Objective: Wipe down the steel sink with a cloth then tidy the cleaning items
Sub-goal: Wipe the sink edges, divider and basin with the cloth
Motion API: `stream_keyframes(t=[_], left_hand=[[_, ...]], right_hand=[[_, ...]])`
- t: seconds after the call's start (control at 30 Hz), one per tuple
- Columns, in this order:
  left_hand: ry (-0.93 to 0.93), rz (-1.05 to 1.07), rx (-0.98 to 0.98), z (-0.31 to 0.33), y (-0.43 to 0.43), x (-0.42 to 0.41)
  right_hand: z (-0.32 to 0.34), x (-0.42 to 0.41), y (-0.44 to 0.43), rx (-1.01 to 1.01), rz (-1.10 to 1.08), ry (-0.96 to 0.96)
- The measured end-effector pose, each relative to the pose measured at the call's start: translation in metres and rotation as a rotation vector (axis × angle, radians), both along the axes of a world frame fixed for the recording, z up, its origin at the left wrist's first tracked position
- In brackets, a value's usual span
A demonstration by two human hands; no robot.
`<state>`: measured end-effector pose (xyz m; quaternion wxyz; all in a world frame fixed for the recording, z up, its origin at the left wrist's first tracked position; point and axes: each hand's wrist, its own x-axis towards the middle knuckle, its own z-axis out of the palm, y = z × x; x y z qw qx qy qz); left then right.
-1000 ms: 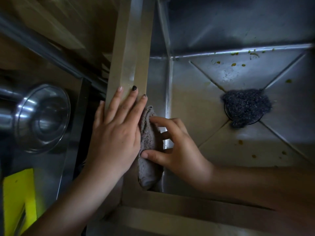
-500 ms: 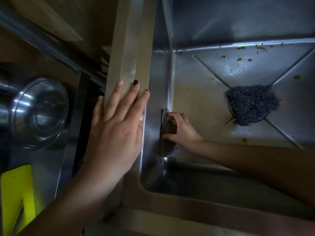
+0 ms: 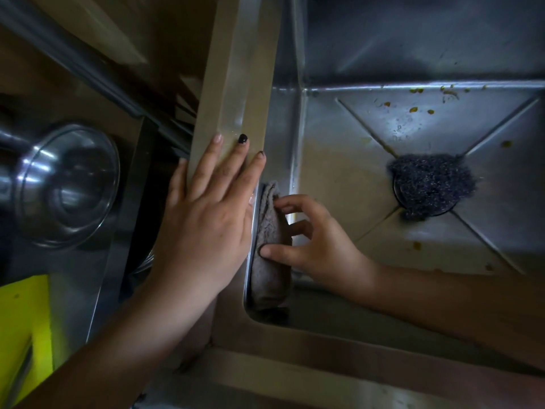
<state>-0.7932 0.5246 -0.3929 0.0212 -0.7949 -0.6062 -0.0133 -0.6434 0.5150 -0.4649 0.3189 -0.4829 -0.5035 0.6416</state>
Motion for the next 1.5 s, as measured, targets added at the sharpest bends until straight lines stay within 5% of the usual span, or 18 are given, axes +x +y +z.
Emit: stream_keyframes(t=[0.67,0.87,1.27,1.5], left_hand=[[-0.036,0.0,0.006,0.0,0.0,0.0],[-0.033,0.0,0.004,0.0,-0.001,0.0],[-0.03,0.006,0.014,0.001,-0.001,0.0],[-0.06,0.007,0.026,-0.001,0.0,0.0]], right_hand=[[-0.078,0.023,0.062,0.031,0.143,-0.706],[-0.098,0.007,0.056,0.389,0.377,-1.17],[-0.089,0.019,-0.001,0.355,0.617,-1.122],[-0.1,0.012,0.023,0.378,0.482,-1.17]])
